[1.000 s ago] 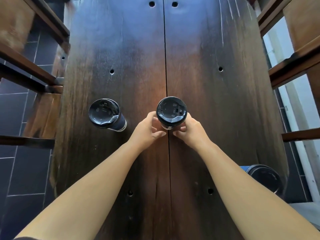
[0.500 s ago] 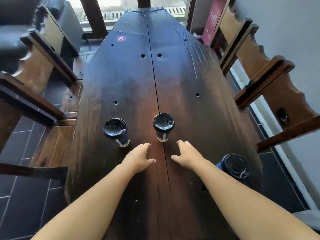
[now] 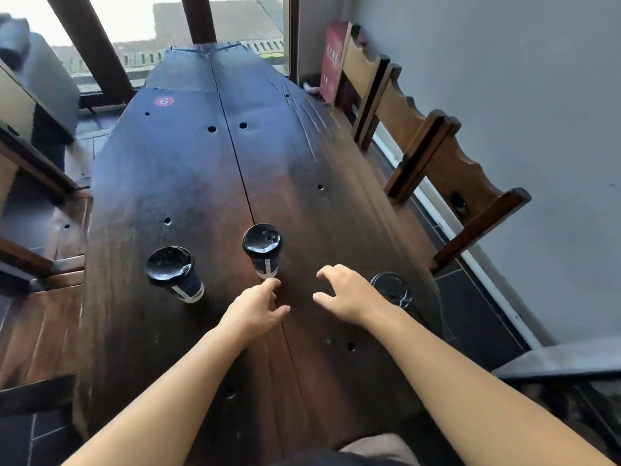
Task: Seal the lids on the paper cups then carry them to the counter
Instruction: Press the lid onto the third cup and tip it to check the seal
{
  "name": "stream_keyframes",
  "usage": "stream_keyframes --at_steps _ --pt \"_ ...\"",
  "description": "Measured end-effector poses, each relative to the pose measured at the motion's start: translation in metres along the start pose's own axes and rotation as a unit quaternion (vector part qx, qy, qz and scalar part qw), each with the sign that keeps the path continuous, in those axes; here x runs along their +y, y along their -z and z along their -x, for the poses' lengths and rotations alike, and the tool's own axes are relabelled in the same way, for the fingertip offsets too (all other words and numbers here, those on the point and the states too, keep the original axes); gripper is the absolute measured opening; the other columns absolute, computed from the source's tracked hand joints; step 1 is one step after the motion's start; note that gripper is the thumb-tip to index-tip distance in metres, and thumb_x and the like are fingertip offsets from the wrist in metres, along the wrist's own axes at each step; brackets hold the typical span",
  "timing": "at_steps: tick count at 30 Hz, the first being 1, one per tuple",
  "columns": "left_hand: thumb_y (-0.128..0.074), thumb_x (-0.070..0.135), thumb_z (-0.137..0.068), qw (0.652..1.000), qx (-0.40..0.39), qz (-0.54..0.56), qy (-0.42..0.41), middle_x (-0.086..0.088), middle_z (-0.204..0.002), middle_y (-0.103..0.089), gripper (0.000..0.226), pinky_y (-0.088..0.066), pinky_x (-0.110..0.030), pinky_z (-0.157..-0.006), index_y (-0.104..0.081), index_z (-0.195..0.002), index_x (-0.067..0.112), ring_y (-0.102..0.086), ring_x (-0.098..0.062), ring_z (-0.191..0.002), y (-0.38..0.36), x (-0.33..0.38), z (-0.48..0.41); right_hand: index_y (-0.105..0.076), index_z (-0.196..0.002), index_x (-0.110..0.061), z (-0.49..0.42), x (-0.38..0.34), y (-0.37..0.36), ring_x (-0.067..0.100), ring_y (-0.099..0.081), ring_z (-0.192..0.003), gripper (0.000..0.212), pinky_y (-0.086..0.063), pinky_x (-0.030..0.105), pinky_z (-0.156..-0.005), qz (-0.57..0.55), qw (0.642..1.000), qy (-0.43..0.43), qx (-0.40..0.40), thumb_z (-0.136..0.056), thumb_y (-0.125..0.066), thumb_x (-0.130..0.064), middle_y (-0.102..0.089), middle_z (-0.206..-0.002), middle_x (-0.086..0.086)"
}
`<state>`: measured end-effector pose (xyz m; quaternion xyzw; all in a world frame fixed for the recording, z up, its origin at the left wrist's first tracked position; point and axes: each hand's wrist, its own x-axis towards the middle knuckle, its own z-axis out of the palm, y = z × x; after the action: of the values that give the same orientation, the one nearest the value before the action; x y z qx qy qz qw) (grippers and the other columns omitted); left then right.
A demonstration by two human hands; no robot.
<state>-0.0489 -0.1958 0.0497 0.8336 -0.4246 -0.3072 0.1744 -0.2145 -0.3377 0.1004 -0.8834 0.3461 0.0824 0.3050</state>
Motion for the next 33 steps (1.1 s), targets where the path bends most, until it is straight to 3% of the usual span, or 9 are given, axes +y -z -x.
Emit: stream_keyframes --at_steps 5,9,15,19,21,23,27,33 --pt "-0.071 0.044 -0.091 0.998 -0.026 0.01 -0.059 0.009 -0.109 -0.065 0.051 -0.054 -0.035 -0.091 -0.055 -0.136 0.026 -0.065 -0.015 -0.097 -0.031 0.041 -0.009 -0.057 -0.135 -0.016 0.037 0.042 0.041 0.021 -0.06 -0.12 0.047 -0.048 0.038 -0.104 -0.035 0.997 -0.01 0.073 -0.093 -0.066 -0.035 -0.061 -0.131 0.003" --pt "-0.074 0.04 -0.09 0.995 -0.053 0.029 -0.082 0.009 -0.11 -0.063 0.052 -0.055 -0.036 -0.091 -0.055 -0.136 0.025 -0.065 -0.013 -0.091 -0.063 0.075 -0.024 -0.054 -0.14 -0.018 0.056 0.086 0.062 0.017 -0.054 -0.129 0.056 -0.044 0.034 -0.11 -0.052 0.993 -0.026 0.103 -0.088 -0.071 -0.031 -0.055 -0.14 -0.001" --pt "-0.08 0.034 -0.085 0.993 -0.108 0.027 -0.049 -0.001 -0.139 -0.053 0.078 -0.053 -0.037 -0.096 -0.039 -0.15 0.022 -0.06 -0.023 -0.12 -0.11 0.11 -0.047 -0.033 -0.155 -0.028 0.065 0.144 0.06 0.018 -0.035 -0.148 0.083 -0.032 0.031 -0.119 -0.068 0.996 -0.045 0.032 -0.084 -0.077 -0.032 -0.028 -0.162 -0.005" --pt "-0.085 0.031 -0.073 0.989 -0.121 0.073 -0.048 0.009 -0.13 -0.058 0.073 -0.053 -0.038 -0.099 -0.048 -0.137 0.031 -0.061 -0.014 -0.117 -0.13 0.122 -0.057 -0.013 -0.159 -0.042 0.059 0.163 0.048 0.017 -0.027 -0.153 0.103 -0.035 0.039 -0.12 -0.078 0.996 -0.041 -0.015 -0.081 -0.079 -0.033 -0.006 -0.169 -0.013" --pt "-0.085 0.028 -0.068 0.987 -0.109 0.103 -0.058 0.015 -0.12 -0.063 0.069 -0.056 -0.036 -0.094 -0.051 -0.125 0.047 -0.064 -0.005 -0.11 -0.136 0.127 -0.061 -0.01 -0.159 -0.044 0.054 0.167 0.044 0.016 -0.026 -0.153 0.106 -0.035 0.036 -0.12 -0.092 0.995 -0.029 -0.026 -0.08 -0.08 -0.033 -0.003 -0.168 -0.016" --pt "-0.084 0.03 -0.066 0.985 -0.098 0.127 -0.062 0.02 -0.115 -0.065 0.067 -0.056 -0.028 -0.088 -0.052 -0.117 0.057 -0.065 0.002 -0.105 -0.14 0.132 -0.063 -0.012 -0.159 -0.042 0.047 0.17 0.041 0.016 -0.03 -0.152 0.105 -0.037 0.035 -0.119 -0.096 0.995 -0.013 -0.035 -0.08 -0.08 -0.029 -0.005 -0.169 -0.015" --pt "-0.087 0.031 -0.068 0.984 -0.078 0.146 -0.06 0.026 -0.108 -0.064 0.069 -0.045 -0.008 -0.082 -0.056 -0.128 0.039 -0.059 0.019 -0.1 -0.149 0.136 -0.067 -0.017 -0.16 -0.035 0.035 0.177 0.038 0.014 -0.038 -0.146 0.1 -0.04 0.034 -0.117 -0.099 0.994 0.015 -0.035 -0.082 -0.079 -0.022 -0.022 -0.164 -0.012" --pt "-0.091 0.025 -0.074 0.975 -0.111 0.187 -0.047 0.012 -0.115 -0.074 0.065 -0.057 -0.034 -0.094 -0.057 -0.129 0.037 -0.073 -0.008 -0.101 -0.146 0.129 -0.064 -0.027 -0.159 -0.027 0.029 0.178 0.044 0.01 -0.046 -0.136 0.097 -0.034 0.017 -0.105 -0.125 0.992 -0.004 -0.023 -0.079 -0.081 -0.03 -0.042 -0.15 -0.008"
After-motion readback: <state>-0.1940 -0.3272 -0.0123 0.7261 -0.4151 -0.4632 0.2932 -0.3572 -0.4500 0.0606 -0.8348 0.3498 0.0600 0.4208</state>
